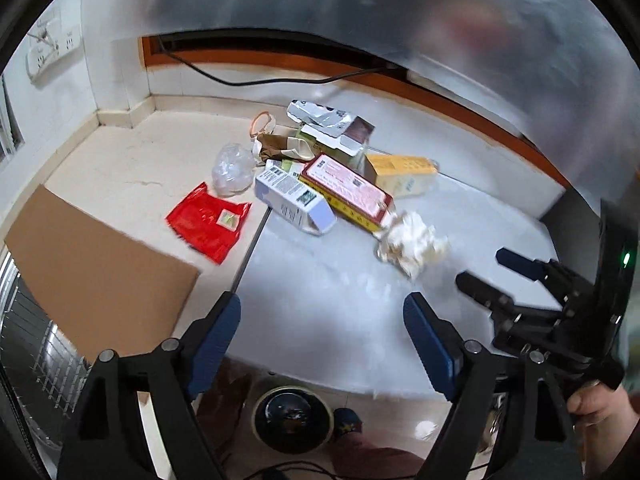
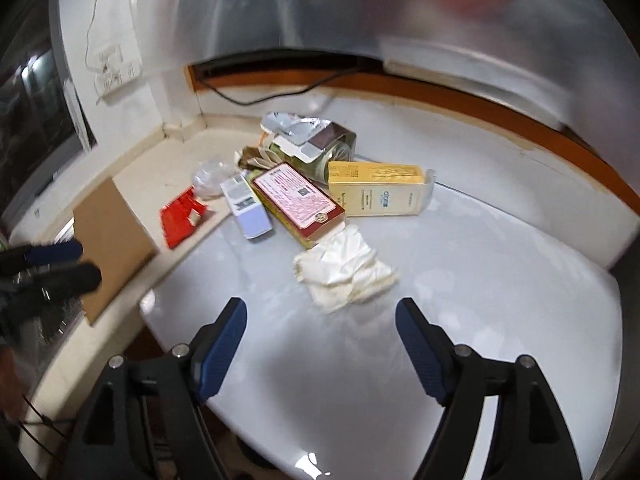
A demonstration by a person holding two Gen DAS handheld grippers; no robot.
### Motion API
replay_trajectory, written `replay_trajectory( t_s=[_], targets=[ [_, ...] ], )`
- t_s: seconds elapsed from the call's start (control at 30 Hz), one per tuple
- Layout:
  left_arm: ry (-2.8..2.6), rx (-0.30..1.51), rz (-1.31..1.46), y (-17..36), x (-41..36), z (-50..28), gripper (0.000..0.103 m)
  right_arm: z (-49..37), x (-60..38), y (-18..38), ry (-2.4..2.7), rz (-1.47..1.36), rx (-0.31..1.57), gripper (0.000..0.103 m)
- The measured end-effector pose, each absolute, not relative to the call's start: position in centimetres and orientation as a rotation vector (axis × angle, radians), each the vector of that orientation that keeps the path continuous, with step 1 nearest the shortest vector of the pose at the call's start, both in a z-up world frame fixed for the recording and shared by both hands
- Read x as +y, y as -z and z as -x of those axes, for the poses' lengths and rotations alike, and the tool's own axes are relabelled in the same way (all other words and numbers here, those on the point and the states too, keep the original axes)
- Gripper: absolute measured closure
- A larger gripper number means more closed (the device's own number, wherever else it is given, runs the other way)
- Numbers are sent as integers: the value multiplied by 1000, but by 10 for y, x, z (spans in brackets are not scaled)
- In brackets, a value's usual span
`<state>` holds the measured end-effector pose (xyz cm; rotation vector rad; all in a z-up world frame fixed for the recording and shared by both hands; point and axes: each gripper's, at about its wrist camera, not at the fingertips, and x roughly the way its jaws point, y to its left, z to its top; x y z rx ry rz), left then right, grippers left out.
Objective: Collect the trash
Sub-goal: 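Grasp the crumpled white tissue with the right gripper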
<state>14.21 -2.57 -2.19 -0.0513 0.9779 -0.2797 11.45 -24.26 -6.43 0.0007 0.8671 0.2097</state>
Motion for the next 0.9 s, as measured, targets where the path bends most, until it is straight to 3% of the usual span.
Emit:
replay_trajectory(
  t_s=[0.27, 0.67, 0.8, 0.9],
  targets=[
    [206, 1043, 145, 44, -62, -201, 21, -179, -251, 108, -371, 99, 949, 24],
    [143, 1123, 189, 61, -84, -236, 21, -209, -238, 143, -545, 161, 1025, 25],
    [143, 1146, 202, 65, -93, -245, 21, -211, -250, 141, -571, 114, 1046, 47],
    [137, 1163, 221, 69, -103, -253, 21, -214, -266, 135, -587, 42, 1054, 56]
  ],
)
